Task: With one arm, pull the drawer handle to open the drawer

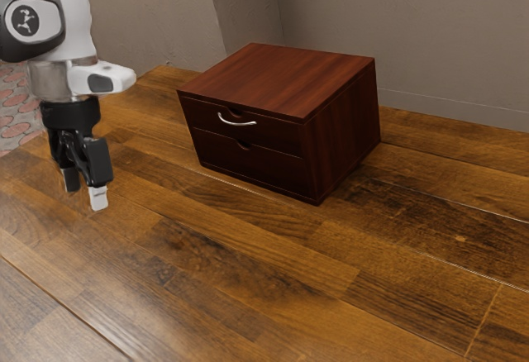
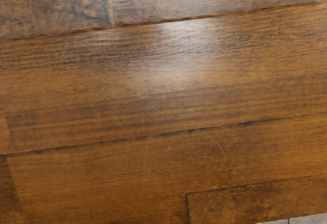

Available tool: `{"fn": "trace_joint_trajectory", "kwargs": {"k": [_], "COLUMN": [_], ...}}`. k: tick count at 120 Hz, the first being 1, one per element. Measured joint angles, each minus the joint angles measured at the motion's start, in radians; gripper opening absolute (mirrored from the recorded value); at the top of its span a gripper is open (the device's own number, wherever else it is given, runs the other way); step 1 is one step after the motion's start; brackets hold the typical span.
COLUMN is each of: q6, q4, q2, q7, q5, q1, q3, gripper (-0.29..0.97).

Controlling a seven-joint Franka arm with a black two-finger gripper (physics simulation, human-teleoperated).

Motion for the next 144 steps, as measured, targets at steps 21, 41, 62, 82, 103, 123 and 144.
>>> {"fn": "trace_joint_trajectory", "kwargs": {"k": [21,41,62,82,103,123,144], "q6": [0.164,0.342,0.696,0.849,0.925,0.966,0.984], "q4": [-0.005,-0.094,-0.325,-0.17,-0.03,0.036,0.06], "q2": [-0.024,-0.131,-0.191,0.057,0.216,0.275,0.306], "q7": [0.147,0.433,0.777,1.041,1.293,1.454,1.565], "q5": [0.007,0.046,0.009,0.001,-0.054,-0.1,-0.143], "q1": [-0.058,0.171,0.196,0.151,0.124,0.144,0.144], "q3": [0.04,-0.073,-0.085,-0.094,-0.104,-0.12,-0.14], "gripper": [0.68,0.68,0.68,0.64,0.51,0.33,0.27]}}
